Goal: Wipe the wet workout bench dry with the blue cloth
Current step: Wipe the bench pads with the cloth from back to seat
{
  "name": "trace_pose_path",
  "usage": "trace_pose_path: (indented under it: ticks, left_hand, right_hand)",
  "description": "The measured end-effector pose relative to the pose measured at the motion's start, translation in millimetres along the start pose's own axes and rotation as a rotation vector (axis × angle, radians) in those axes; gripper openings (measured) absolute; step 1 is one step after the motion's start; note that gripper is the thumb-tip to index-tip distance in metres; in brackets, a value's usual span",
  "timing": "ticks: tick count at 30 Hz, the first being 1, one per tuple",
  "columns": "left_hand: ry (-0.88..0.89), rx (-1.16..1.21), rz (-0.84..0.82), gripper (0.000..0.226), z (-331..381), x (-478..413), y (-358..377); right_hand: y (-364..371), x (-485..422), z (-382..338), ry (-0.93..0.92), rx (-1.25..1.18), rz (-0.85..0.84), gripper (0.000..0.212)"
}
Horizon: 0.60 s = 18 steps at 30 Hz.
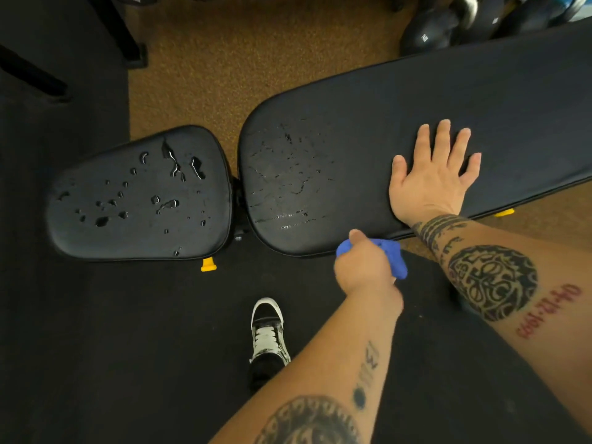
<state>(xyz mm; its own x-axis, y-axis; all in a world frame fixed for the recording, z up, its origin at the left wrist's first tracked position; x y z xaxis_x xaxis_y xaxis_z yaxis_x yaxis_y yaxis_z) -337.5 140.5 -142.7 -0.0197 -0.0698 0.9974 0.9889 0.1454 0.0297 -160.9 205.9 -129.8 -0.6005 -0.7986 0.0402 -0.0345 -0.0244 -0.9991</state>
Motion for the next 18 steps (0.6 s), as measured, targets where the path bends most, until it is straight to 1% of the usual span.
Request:
trace_pose_path:
  ticks: [1,2,5,6,7,8,9,10,12,14,15,18]
  left_hand:
    - [0.09,0.033,0.006,0.028,8,4,-9]
    - [0.218,0.015,0.06,0.025,21,11,-23]
    - [0.709,-0.107,0.197,0.014,70,42,-53]
    - [0.864,-0.16,0.217,0.014,85,50,-59]
    - [0.986,-0.235,0.237,0.022,96,51,-63]
    - [1.085,-0.339,0.277,0.035,103,45,-70]
    - [1.132,-0.455,0.329,0.047,107,31,-76]
    - [1.122,-0.567,0.375,0.054,110,14,-80]
    - [1.024,-0.842,0.47,0.058,110,-25,-82]
    - [0.982,-1.059,0.545,0.059,114,-44,-75]
    - [0.985,-1.111,0.567,0.06,119,-49,-69]
    - [1.008,-1.166,0.676,0.061,145,-53,-55]
  right_hand:
    - [0,0,0,0.003,0.0,-0.002,0.069]
    - [-1,0,0,0.003,-0.001,-0.005,0.069]
    - [-2,0,-1,0.01,-0.006,-0.019,0.069]
    - [-2,0,-1,0.011,-0.004,-0.022,0.069]
    - [-2,0,-2,0.01,0.0,-0.023,0.069]
    - [-1,0,-2,0.011,0.003,-0.025,0.069]
    - [-1,0,-2,0.015,0.006,-0.031,0.069]
    - [0,0,-1,0.017,0.01,-0.035,0.069]
    - [0,-1,-1,0.02,0.02,-0.035,0.07]
    - [1,-1,-1,0.026,0.017,-0.033,0.069]
    - [2,0,-1,0.025,0.014,-0.032,0.069]
    - [2,-1,1,0.029,0.017,-0.02,0.069]
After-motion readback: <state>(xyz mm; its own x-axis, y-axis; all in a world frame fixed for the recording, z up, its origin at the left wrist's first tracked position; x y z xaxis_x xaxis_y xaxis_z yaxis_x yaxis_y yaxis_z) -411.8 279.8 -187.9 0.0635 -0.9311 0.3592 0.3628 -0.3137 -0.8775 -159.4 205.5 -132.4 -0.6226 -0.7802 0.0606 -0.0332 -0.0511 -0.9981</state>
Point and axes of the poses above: each hand's wrist, its own x-axis away from the middle knuckle, its own y-axis out of the palm, z = x × y, the point moved 6 cm from there along -x, towards the middle knuckle, and after that the axes turned 8 degrees about -y, right-handed, at the moved point
